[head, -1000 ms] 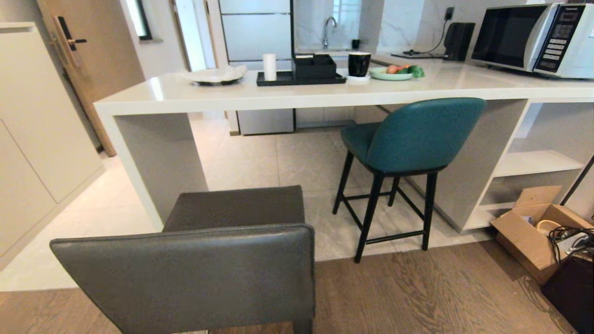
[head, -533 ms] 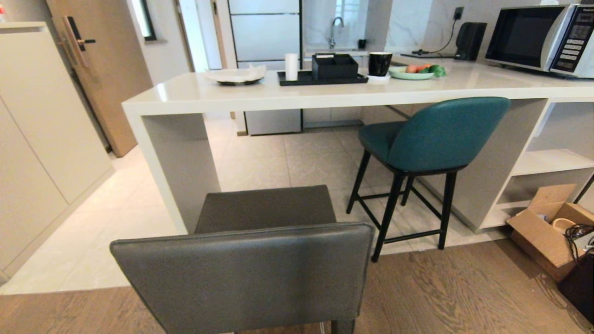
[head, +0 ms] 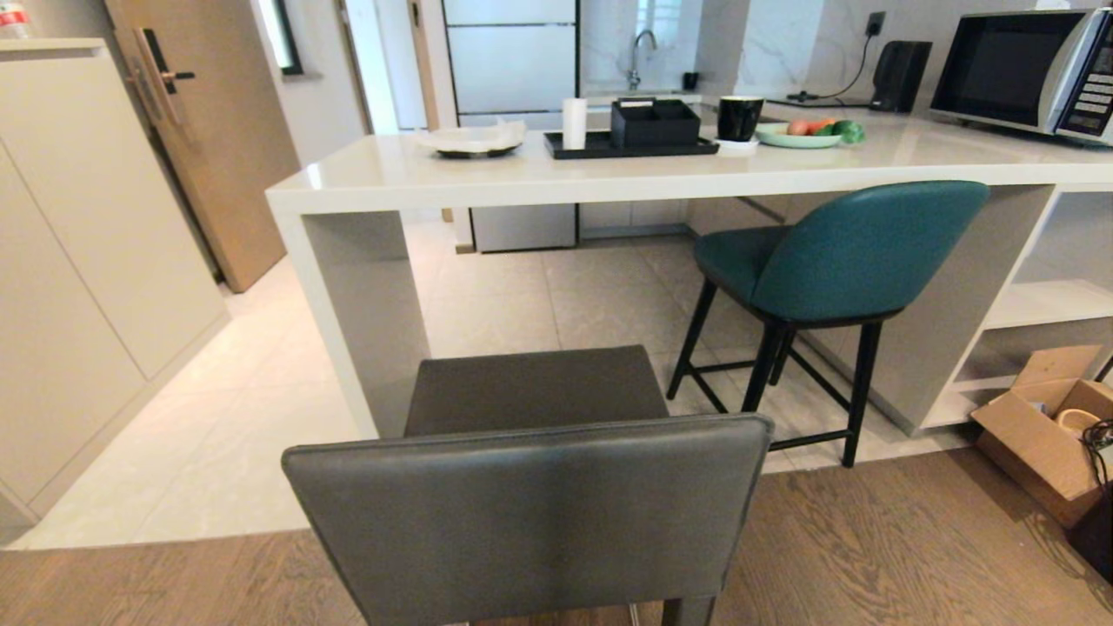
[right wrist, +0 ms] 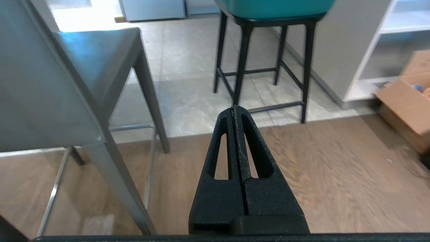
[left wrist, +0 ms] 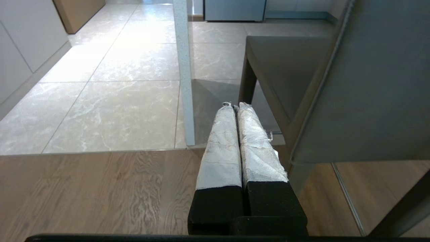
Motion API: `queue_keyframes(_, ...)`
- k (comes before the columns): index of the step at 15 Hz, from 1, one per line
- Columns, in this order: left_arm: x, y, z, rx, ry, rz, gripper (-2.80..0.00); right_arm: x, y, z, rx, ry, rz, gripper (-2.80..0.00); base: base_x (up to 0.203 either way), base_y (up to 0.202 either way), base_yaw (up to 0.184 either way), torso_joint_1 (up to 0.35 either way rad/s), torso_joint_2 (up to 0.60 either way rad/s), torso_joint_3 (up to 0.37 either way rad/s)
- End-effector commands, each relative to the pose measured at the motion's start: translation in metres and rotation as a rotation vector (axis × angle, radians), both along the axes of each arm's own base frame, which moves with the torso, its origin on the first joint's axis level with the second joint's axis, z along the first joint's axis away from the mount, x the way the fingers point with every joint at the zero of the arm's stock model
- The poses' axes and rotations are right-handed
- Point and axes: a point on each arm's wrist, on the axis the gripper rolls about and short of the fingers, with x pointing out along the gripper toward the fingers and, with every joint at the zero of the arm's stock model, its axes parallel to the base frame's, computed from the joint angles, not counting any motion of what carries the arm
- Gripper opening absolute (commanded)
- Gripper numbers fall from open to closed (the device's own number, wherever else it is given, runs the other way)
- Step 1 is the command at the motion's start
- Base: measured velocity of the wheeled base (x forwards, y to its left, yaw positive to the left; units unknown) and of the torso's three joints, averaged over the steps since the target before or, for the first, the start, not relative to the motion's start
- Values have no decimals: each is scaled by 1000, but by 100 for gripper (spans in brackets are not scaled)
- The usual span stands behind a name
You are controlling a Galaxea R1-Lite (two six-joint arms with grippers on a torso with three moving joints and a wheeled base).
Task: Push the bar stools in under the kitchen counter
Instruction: Push the gray chair back under the dining table
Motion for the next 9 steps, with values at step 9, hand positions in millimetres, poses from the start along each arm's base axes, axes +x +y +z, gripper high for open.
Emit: queue_keyframes(9,93,-2,63,-79,157,-20,-280,84,-2,83,88,197,-56,-280,0,0,0,0,0,0)
